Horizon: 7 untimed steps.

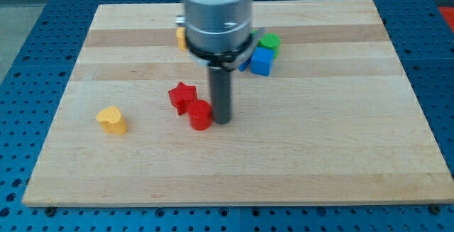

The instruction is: Move the red blocks towards the heart

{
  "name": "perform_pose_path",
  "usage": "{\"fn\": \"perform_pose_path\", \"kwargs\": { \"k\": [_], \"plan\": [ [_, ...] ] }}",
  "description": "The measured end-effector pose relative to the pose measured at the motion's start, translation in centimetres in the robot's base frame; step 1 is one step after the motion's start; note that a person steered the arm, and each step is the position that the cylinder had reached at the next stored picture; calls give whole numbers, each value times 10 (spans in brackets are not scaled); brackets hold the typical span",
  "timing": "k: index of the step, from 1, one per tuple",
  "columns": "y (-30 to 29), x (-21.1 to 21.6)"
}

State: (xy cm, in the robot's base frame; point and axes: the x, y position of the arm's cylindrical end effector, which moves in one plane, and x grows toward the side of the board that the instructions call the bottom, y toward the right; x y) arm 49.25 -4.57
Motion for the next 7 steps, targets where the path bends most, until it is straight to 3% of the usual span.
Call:
{"fn": "perform_pose_path", "kwargs": {
  "k": [1,2,4,5,7],
  "plan": [
    [-60,-1],
    [-65,-4],
    [19,-36],
    [7,-53],
    [-71,-61]
  ]
}}
